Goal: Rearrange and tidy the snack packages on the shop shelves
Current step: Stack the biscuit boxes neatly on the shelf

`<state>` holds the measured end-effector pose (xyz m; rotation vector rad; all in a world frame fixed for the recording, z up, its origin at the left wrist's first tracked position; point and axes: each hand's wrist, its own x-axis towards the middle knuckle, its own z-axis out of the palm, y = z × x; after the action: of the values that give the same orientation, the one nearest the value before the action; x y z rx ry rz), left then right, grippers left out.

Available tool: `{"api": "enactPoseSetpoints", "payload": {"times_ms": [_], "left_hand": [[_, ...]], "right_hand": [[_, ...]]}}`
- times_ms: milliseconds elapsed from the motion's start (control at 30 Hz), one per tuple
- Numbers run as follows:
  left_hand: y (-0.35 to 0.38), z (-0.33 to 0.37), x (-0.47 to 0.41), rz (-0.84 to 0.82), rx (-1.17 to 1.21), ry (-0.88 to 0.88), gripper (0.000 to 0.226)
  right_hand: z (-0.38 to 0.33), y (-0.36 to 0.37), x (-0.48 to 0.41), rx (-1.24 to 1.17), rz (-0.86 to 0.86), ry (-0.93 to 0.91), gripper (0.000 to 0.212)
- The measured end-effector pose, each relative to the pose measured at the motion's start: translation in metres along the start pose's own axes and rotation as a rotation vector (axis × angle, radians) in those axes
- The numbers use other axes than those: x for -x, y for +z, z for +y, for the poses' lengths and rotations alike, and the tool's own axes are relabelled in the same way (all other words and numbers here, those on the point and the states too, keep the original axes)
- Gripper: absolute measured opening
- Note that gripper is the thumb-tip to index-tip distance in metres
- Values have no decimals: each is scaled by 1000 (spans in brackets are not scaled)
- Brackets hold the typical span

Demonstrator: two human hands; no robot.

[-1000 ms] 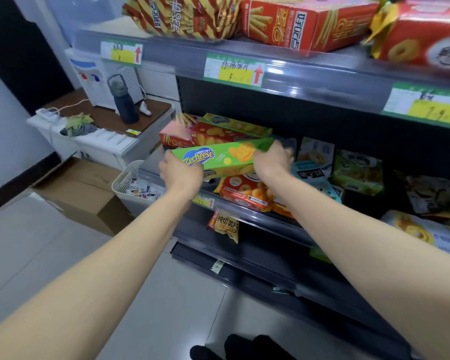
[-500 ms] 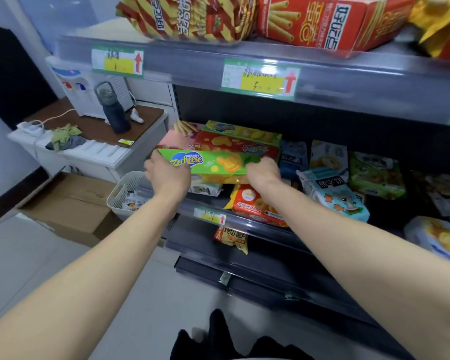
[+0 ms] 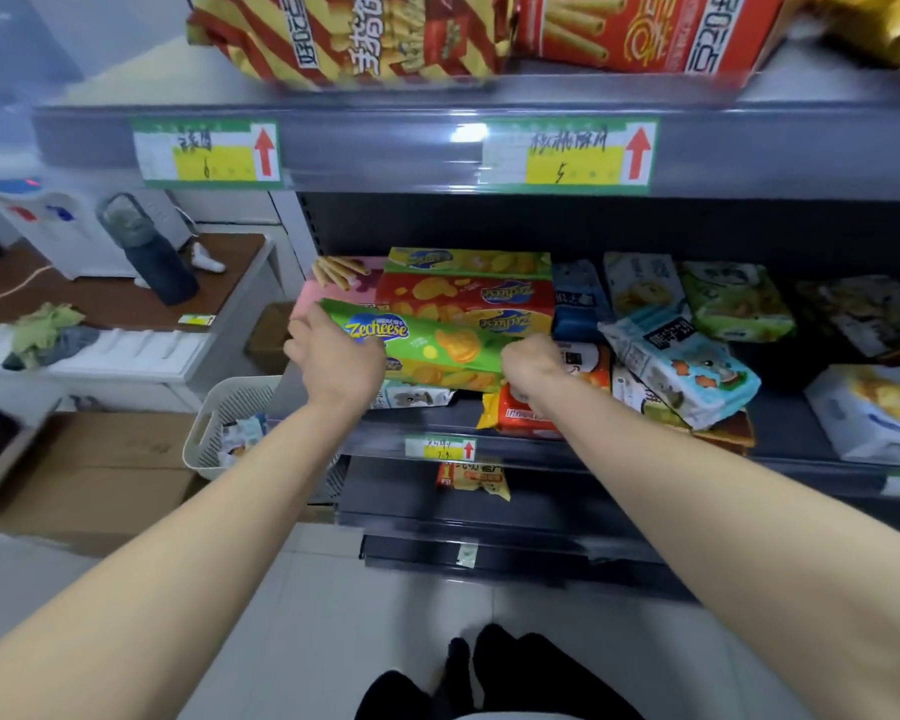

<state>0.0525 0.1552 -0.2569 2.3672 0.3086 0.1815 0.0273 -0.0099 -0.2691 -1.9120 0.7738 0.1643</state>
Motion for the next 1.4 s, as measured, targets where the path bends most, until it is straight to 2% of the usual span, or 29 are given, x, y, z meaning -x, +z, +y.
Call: {"api": "enactPoseSetpoints", "payload": {"times_ms": [100,233,467,600,800,1000,1200,1400], "left_hand": [[9,5,2,-66,-1,18,58],[24,10,11,-166,29,12,58],[56,15,27,-354,175,45,70],[55,16,11,-367,246,20,68],[54,9,-8,-345,326,18,59],[68,5,-1,-412,358,-26,64],[72,-5,-1,-489,382,-58,84],[64,-14,-11,-431,329,-34,84]], "right_hand": [[5,-8,-6,8,61,4,22],[14,-26,-13,47,150,32,37],[30,-64,-21,118,191,52,38],[30,-63,-24,73,239,65,38],[19,-53,-28,134,255,48,38],[20,-63,-33,191,297,24,34],[16,-56,-36,196,300,9,37],[17,-42,-34,229,294,44,38]]}}
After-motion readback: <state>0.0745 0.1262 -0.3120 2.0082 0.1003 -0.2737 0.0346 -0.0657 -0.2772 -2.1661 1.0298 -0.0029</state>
